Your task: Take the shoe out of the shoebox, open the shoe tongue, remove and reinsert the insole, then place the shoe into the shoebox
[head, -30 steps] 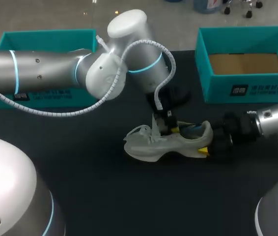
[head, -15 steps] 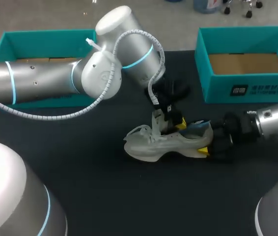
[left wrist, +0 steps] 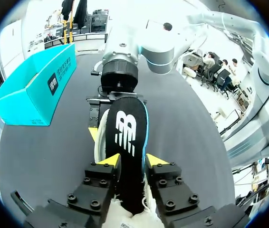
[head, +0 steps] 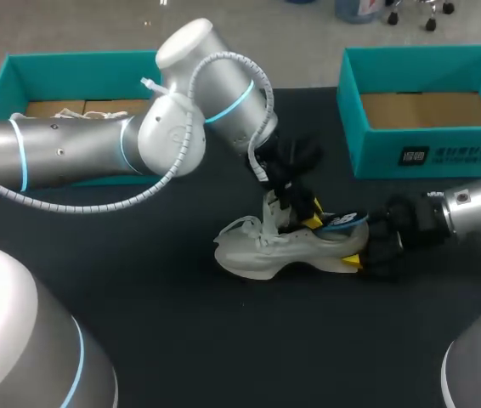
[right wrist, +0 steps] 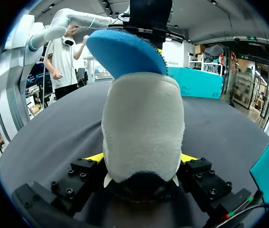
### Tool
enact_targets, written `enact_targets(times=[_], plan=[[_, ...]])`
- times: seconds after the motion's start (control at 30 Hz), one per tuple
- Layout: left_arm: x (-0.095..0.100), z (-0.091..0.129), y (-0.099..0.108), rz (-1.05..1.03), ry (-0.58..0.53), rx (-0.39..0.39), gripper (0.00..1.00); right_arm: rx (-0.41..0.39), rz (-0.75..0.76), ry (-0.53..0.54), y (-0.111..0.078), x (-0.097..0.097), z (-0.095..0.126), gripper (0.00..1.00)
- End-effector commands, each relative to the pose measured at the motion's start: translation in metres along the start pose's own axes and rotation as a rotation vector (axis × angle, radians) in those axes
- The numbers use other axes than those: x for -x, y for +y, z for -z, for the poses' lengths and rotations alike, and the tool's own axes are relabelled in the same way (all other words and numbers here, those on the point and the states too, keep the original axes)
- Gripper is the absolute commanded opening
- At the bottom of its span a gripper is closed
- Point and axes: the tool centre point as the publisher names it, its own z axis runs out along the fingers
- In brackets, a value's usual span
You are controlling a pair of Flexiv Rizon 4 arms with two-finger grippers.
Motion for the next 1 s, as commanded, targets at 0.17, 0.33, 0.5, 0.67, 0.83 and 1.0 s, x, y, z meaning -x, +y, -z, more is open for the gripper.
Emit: enact_targets(times=[0.17,0.33,0.5,0.67,0.83,1.0], plan=[[-0.009,-0.002,-0.006,-0.031,-0.057,0.014,0.71,-0.002,0.000,-0.001,-0.003,0.001,-0.004,0.00],[-0.006,-0.012,-0.010,-0.044,-0.059,0.033,0.71,-0.002,0.000,-0.001,-0.003,0.001,-0.004,0.00],[0.002,-0.018,-0.010,-0.048,-0.069,0.042,0.63,-0.002,0.000,-0.001,-0.003,0.001,-0.004,0.00],[0.007,-0.021,-0.007,-0.049,-0.081,0.061,0.51,-0.002,0.000,-0.001,-0.003,0.001,-0.004,0.00],[0.009,-0.022,-0.007,-0.050,-0.075,0.064,0.49,-0.002,0.000,-0.001,-0.003,0.001,-0.004,0.00],[0.007,-0.023,-0.007,-0.053,-0.066,0.066,0.53,-0.002,0.000,-0.001,-0.003,0.001,-0.004,0.00]])
